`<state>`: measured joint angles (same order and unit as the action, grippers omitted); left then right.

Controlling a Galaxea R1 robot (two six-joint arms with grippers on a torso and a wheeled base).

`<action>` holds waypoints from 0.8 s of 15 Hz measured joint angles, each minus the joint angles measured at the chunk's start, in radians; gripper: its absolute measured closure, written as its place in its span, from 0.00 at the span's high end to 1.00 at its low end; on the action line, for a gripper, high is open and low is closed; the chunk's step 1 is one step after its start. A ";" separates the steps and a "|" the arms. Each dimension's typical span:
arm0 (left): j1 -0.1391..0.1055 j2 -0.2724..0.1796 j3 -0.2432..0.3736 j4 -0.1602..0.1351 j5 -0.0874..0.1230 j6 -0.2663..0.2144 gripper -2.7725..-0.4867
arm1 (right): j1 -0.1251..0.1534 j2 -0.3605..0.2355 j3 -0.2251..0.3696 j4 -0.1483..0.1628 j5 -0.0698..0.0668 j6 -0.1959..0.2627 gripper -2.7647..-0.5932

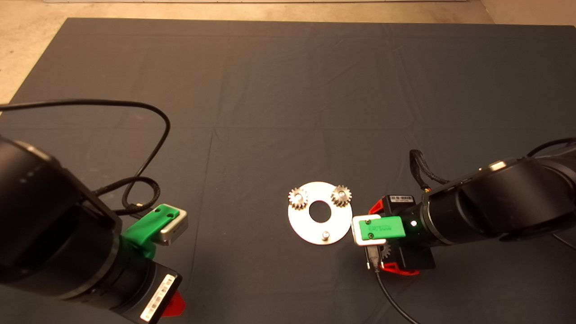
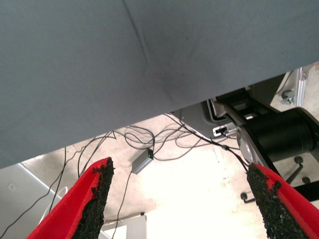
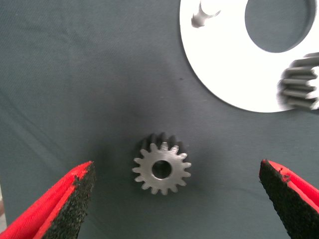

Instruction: Install three planetary gears onto the carrier pins

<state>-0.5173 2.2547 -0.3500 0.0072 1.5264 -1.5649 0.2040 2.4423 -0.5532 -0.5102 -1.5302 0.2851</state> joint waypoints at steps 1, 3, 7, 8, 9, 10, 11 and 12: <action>0.005 0.000 0.000 0.000 0.000 0.000 0.61 | -0.005 -0.005 0.000 0.000 0.001 0.000 0.85; 0.009 0.000 0.001 0.000 0.000 0.000 0.61 | -0.020 -0.013 -0.001 -0.002 0.000 -0.001 0.85; 0.014 0.000 0.002 0.000 0.000 0.000 0.61 | -0.049 -0.035 -0.008 -0.003 0.000 -0.004 0.85; 0.016 0.000 0.002 0.000 0.000 0.000 0.61 | -0.060 -0.039 -0.014 -0.003 0.000 -0.005 0.85; 0.021 0.000 0.002 0.000 0.000 0.000 0.61 | -0.071 -0.040 -0.021 -0.003 0.001 -0.007 0.85; 0.021 0.000 0.002 0.000 0.000 0.000 0.61 | -0.079 -0.042 -0.029 -0.003 0.000 -0.011 0.85; 0.021 0.000 0.002 0.000 -0.001 0.000 0.61 | -0.082 -0.043 -0.035 -0.004 0.001 -0.012 0.85; 0.024 0.000 0.002 0.000 0.000 0.000 0.61 | -0.088 -0.044 -0.042 -0.004 0.000 -0.015 0.85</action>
<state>-0.4934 2.2549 -0.3477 0.0077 1.5264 -1.5653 0.1157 2.3985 -0.5949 -0.5143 -1.5306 0.2698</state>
